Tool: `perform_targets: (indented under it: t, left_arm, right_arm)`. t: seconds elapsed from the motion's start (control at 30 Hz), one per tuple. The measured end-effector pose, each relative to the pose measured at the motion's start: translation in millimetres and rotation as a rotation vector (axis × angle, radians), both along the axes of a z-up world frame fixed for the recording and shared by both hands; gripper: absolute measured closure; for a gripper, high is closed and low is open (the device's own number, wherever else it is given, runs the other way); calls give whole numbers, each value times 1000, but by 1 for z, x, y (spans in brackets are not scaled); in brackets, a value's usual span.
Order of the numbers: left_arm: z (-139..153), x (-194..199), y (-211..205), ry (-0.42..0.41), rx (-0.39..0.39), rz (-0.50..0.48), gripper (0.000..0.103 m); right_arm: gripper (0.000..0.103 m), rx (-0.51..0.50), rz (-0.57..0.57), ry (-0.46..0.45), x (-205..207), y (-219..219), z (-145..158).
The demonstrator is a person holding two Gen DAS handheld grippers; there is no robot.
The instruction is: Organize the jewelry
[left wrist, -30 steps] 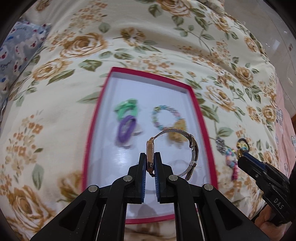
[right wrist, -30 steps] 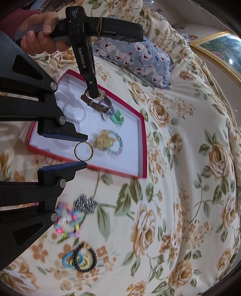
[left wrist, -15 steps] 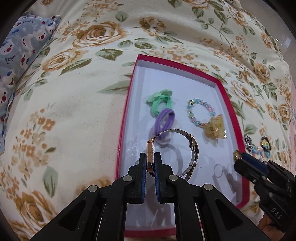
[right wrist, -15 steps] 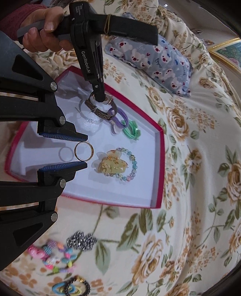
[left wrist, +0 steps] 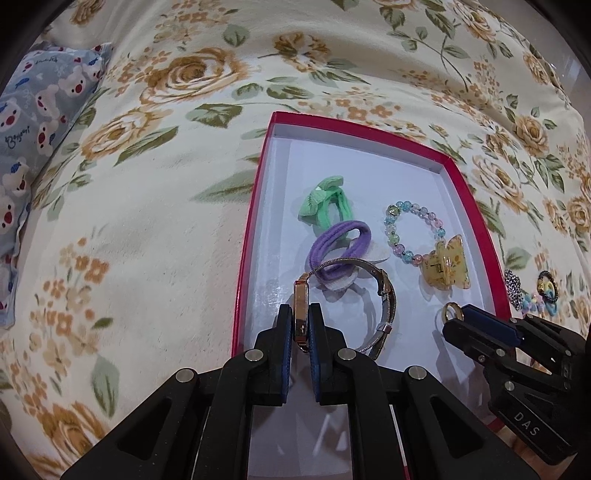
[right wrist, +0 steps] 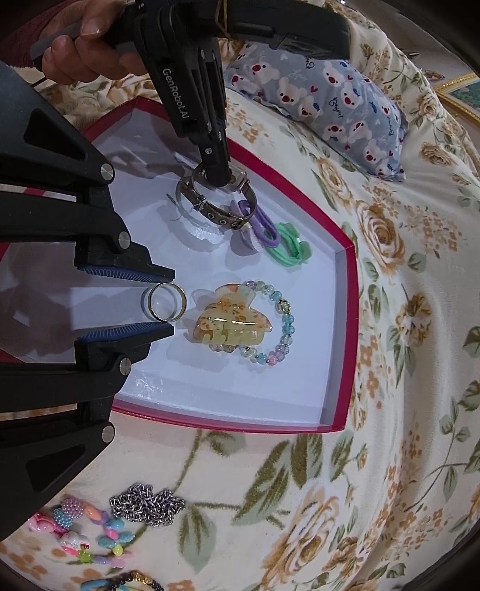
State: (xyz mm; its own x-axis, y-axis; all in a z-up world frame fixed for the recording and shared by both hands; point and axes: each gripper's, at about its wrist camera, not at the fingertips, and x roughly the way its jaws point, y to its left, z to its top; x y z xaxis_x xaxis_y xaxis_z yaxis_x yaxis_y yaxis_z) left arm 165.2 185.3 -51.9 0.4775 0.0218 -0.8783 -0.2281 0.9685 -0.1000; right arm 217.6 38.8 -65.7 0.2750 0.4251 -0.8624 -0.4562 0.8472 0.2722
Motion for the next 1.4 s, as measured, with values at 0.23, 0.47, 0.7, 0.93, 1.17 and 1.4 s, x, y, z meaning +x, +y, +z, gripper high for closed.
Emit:
perform_targets:
  t: [0.23, 0.47, 0.7, 0.93, 1.17, 1.4]
  left_arm:
    - [-1, 0, 1, 2, -5, 1, 93]
    - [1, -1, 0, 1, -5, 2, 89]
    - [16, -17, 1, -46, -16, 33, 81]
    - [20, -47, -1, -97, -67, 77, 64]
    - [20, -72, -8, -128, -103, 109, 55]
    - [20, -88, -22, -140, -109, 92, 43]
  right_arm:
    - [80, 2, -1, 3, 1, 1, 0]
    - [77, 8, -15, 5, 0, -1, 3]
    - [71, 75, -41, -7, -12, -17, 22]
    - [67, 140, -111, -31, -28, -51, 42]
    - [61, 169, -160, -47, -45, -83, 54]
    - [53, 164, -233, -59, -67, -118, 52]
